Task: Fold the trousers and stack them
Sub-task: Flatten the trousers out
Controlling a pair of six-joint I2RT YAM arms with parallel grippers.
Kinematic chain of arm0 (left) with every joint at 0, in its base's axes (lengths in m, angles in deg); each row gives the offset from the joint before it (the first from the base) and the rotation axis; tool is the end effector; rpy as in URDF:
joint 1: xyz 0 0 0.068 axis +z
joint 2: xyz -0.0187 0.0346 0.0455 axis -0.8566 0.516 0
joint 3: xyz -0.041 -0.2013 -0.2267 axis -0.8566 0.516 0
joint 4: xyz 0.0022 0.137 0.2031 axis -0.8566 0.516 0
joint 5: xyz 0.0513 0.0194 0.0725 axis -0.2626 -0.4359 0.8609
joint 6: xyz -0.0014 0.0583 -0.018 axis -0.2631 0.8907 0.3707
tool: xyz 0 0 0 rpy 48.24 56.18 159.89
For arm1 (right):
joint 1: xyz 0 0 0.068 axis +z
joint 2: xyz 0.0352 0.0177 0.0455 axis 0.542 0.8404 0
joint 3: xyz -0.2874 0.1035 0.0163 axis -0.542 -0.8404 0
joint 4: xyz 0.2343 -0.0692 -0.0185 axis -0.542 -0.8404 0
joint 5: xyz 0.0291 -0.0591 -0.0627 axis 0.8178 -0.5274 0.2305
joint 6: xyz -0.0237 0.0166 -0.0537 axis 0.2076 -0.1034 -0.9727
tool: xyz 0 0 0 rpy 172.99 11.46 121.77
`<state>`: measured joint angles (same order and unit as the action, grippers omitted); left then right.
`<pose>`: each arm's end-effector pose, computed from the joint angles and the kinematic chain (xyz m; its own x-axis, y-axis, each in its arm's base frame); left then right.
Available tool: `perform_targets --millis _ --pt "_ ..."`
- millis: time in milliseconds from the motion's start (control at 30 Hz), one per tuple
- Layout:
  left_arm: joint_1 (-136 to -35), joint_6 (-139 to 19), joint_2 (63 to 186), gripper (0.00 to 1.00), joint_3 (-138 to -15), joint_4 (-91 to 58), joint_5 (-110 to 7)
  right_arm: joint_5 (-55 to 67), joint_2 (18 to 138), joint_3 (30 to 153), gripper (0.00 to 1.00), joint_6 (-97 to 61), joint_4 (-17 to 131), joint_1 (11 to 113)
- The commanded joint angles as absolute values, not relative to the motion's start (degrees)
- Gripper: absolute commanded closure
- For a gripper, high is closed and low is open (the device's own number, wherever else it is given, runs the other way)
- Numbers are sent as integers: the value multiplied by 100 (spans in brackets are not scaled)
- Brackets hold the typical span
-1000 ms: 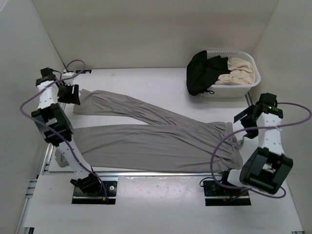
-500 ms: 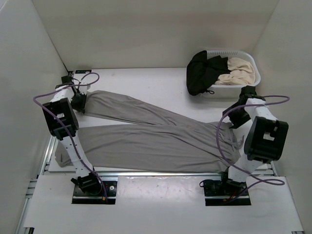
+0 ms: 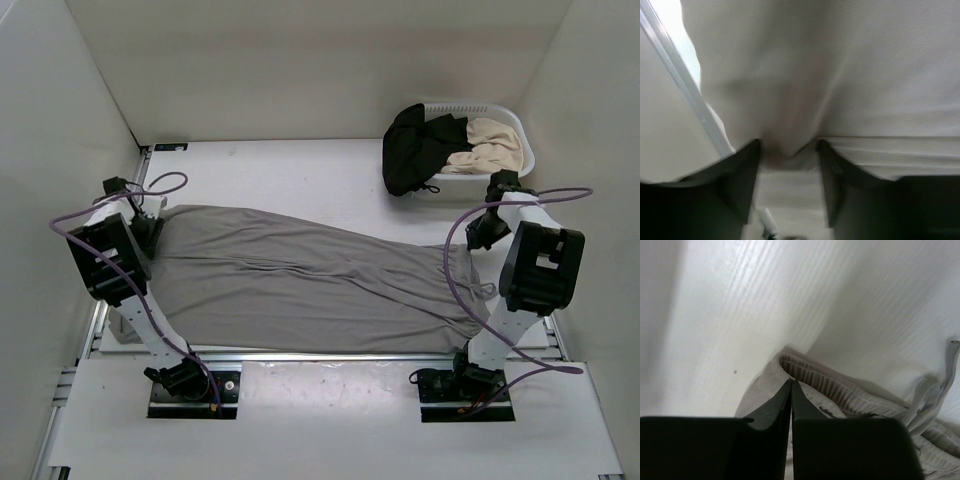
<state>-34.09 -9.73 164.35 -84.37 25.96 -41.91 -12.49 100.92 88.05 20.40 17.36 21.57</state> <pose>0.3589 0.1674 0.1870 -0.9505 0.2512 -0.1828 0.2197 0.9595 0.1761 0.3446 -0.0774 0.2193 -0.4802 0.8066 -0.3447 0.8386 0.5374 0.0894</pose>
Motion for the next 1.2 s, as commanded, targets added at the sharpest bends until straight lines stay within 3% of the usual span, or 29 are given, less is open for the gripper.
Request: perform_targets --millis 0,67,133,267,500,733,767,800,900,933,967,1167 --pt "-3318 -729 16315 35 -8389 3026 -4094 -1387 10076 9166 93 1899 1817 2139" --pt "-3318 -992 16315 26 -9036 3316 -4515 -1333 10076 9298 82 1741 1730 2139" --pt "-3318 -1220 16437 26 -9609 3535 -4980 -1281 9944 9299 76 1547 1729 2139" --pt "-3484 -1641 16955 23 -11224 3958 -5298 -1281 9575 9246 55 1406 1816 2139" --pt "-3731 -1995 18185 19 -12370 3958 -5238 -894 10083 9597 31 1133 1809 2191" --pt "-3731 -2126 19267 16 -12618 3958 -4702 -1499 10787 10002 29 1195 1300 2385" --pt "-3731 -2126 19268 20 -12540 3958 -4701 -1500 10788 10002 29 1256 1299 2385" --pt "-3731 -2074 19268 39 -12443 3958 -4806 -1500 10840 10002 30 1256 1246 2385" --pt "-3731 -2003 19014 68 -12012 3958 -5009 -1316 10788 10055 30 1379 1027 2446" --pt "-3731 -2003 18961 82 -11950 3958 -5009 -1411 10709 10055 30 1432 852 2447" --pt "-3731 -2003 18899 86 -11889 3958 -5061 -1552 10613 10107 30 1432 789 2499" --pt "-3731 -1951 18715 86 -11836 3958 -5176 -2344 9647 9967 30 1196 621 2552"
